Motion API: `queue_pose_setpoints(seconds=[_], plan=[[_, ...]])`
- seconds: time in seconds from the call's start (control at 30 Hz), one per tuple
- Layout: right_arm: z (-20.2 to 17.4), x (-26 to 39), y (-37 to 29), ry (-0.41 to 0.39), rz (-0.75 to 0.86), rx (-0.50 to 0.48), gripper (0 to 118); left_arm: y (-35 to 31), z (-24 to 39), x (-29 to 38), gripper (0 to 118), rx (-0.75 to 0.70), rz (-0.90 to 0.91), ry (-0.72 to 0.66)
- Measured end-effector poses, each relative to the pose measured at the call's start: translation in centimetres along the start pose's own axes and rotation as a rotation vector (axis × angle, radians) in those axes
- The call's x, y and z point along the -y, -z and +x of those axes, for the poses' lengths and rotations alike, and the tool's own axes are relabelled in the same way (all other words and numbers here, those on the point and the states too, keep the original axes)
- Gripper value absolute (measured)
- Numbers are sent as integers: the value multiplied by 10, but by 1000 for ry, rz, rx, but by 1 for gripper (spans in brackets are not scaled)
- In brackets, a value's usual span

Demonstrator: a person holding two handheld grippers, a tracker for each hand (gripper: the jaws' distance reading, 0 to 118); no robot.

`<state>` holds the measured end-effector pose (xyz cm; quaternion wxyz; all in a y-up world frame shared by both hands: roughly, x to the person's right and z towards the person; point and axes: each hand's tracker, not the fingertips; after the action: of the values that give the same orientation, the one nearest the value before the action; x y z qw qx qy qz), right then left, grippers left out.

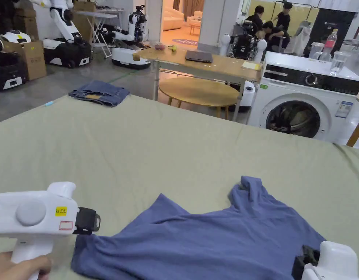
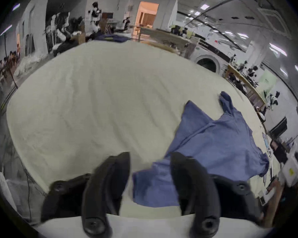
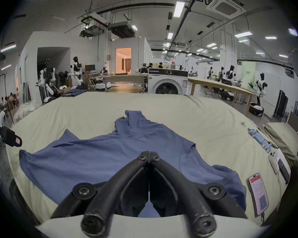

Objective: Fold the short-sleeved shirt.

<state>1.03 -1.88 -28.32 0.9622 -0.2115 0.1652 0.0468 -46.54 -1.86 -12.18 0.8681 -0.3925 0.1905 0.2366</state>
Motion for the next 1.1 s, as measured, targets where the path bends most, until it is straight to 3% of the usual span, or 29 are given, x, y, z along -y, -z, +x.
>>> queue_pose_setpoints(seconds=[0.23,0.37,0.53,0.63,0.7,0.73,0.77,0.8,0.93,1.1], plan=[[-3,3,5,-16,-33,-1,0,30,-6,-1,68,-43,-118,-106],[-4,7,8,-21,-51,-6,0,58,0,19,68,-129,-245,-46],[-6,10,11,-29,-70,-17,0,56,18,23,67,-198,-190,21],[-8,11,14,-33,-75,-22,0,58,21,25,59,-218,-172,52],[-10,10,18,-35,-79,-31,0,58,26,27,41,-224,-145,89],[-10,9,20,-36,-84,-35,0,58,30,29,29,-224,-140,126],[-10,8,23,-35,-89,-41,0,59,31,30,8,-213,-132,147],[-9,5,26,-31,-94,-49,0,59,32,30,1,-192,-130,154],[1,-18,47,-22,-123,-87,0,54,28,31,0,-160,-122,158],[24,-67,114,-31,-207,-111,0,36,15,23,0,-89,-51,59]])
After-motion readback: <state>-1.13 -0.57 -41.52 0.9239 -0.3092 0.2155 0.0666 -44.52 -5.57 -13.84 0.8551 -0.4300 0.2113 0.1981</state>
